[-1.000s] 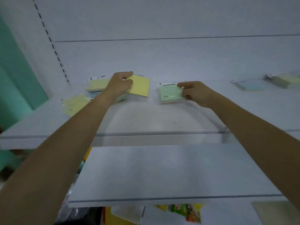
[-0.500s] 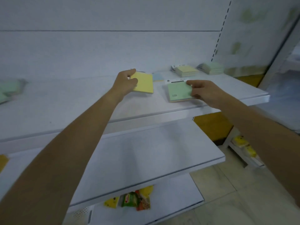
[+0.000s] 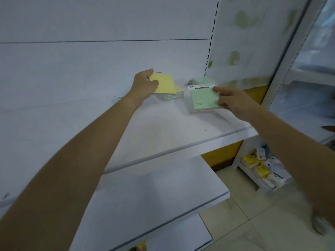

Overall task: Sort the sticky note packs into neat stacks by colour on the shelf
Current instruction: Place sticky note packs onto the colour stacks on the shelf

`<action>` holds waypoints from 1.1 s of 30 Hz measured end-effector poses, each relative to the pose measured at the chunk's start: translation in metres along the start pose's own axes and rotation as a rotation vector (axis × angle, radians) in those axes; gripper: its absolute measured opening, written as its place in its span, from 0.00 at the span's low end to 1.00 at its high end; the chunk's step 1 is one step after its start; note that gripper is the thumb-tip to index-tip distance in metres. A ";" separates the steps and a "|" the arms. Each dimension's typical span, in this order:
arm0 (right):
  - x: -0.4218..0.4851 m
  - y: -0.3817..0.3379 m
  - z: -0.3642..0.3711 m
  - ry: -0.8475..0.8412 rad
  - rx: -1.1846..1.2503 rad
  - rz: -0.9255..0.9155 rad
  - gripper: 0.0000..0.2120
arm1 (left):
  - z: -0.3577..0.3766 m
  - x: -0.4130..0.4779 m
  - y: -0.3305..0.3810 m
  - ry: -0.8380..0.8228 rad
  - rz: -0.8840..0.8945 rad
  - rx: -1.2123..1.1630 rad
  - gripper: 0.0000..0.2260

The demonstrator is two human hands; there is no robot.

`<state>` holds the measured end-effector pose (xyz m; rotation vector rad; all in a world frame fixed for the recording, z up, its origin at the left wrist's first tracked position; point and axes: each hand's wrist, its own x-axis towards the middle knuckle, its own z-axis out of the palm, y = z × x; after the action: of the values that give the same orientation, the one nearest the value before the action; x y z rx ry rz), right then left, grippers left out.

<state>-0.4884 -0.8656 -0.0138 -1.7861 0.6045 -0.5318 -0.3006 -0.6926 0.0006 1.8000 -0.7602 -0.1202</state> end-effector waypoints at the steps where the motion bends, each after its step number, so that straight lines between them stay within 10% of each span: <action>1: 0.012 0.000 -0.005 0.008 0.002 -0.005 0.23 | 0.006 0.011 0.000 -0.010 -0.004 0.013 0.18; 11: 0.113 0.013 -0.044 0.101 0.004 -0.050 0.22 | 0.051 0.068 -0.012 -0.007 -0.081 0.199 0.08; 22: 0.158 0.008 -0.058 -0.044 0.091 -0.074 0.22 | 0.067 0.063 -0.017 -0.041 -0.318 0.516 0.28; 26: 0.170 0.011 -0.058 -0.061 0.002 -0.079 0.22 | 0.084 0.051 -0.010 0.169 0.010 0.710 0.19; 33: 0.189 0.015 -0.060 -0.050 -0.155 -0.106 0.18 | 0.135 0.007 0.005 -0.387 0.272 0.831 0.20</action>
<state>-0.3828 -1.0338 -0.0008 -1.9803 0.5306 -0.5227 -0.3562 -0.8076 -0.0430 2.4566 -1.4767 0.0422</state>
